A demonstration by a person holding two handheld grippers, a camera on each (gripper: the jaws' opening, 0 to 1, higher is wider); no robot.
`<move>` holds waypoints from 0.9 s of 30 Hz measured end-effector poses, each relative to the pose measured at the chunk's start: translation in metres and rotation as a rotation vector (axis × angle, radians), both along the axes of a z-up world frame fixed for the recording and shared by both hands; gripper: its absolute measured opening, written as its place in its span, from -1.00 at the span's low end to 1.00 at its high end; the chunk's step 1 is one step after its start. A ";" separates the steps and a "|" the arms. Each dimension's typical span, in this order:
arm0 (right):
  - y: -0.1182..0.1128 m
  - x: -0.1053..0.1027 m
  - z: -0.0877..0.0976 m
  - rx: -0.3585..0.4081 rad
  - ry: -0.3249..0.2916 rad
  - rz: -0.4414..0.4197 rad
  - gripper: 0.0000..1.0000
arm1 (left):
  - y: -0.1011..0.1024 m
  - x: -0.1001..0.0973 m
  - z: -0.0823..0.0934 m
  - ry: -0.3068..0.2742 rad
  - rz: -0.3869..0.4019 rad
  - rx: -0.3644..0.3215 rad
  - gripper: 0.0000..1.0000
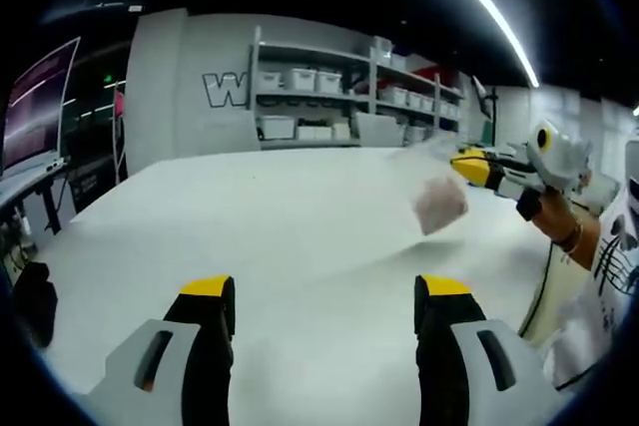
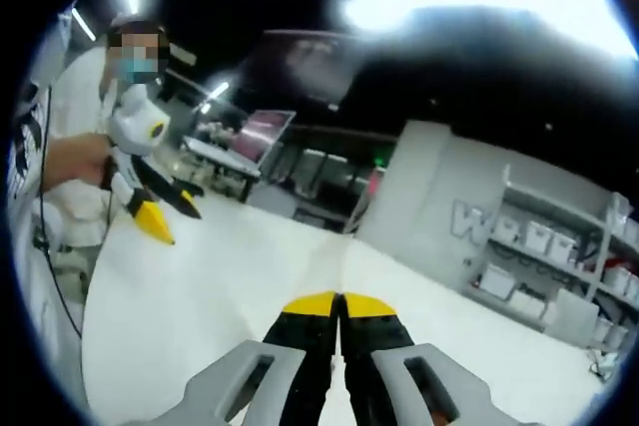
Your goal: Open the resealable bag by pulling the two sides of the seal apart until the entire bag opening is separated and visibly accessible.
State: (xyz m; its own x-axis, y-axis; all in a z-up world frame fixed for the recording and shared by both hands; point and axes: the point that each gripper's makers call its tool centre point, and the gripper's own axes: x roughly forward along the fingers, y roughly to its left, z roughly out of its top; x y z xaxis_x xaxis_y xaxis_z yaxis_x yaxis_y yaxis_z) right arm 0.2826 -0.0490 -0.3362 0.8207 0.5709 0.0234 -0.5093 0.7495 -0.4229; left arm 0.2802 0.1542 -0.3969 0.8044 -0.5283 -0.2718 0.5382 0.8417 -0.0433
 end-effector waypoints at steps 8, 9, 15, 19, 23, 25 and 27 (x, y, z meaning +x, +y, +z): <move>-0.005 -0.013 -0.006 -0.003 -0.004 -0.014 -1.00 | -0.007 -0.002 0.000 -0.003 -0.025 0.000 0.41; -0.003 -0.016 -0.008 -0.012 -0.006 -0.006 -1.00 | -0.008 -0.003 0.000 -0.004 -0.030 0.000 0.39; 0.021 -0.036 -0.017 -0.085 -0.040 0.067 -1.00 | -0.012 -0.007 -0.001 -0.015 -0.061 0.013 0.31; 0.034 -0.046 -0.020 -0.119 -0.057 0.109 -1.00 | -0.015 -0.010 0.002 -0.037 -0.076 0.024 0.29; 0.043 -0.054 -0.023 -0.131 -0.054 0.141 -1.00 | -0.018 -0.013 0.007 -0.066 -0.101 0.024 0.27; 0.049 -0.057 -0.026 -0.136 -0.047 0.169 -1.00 | -0.020 -0.015 0.009 -0.082 -0.115 0.020 0.26; 0.055 -0.062 -0.031 -0.146 -0.038 0.194 -1.00 | -0.022 -0.017 0.011 -0.095 -0.129 0.018 0.24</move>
State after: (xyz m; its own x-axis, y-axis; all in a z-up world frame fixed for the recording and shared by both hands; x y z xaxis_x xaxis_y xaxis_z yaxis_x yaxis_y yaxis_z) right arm 0.2202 0.0065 -0.3667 0.6954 0.7174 -0.0421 -0.6195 0.5687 -0.5411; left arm 0.2635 0.1323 -0.3862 0.7526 -0.6248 -0.2079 0.6430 0.7654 0.0270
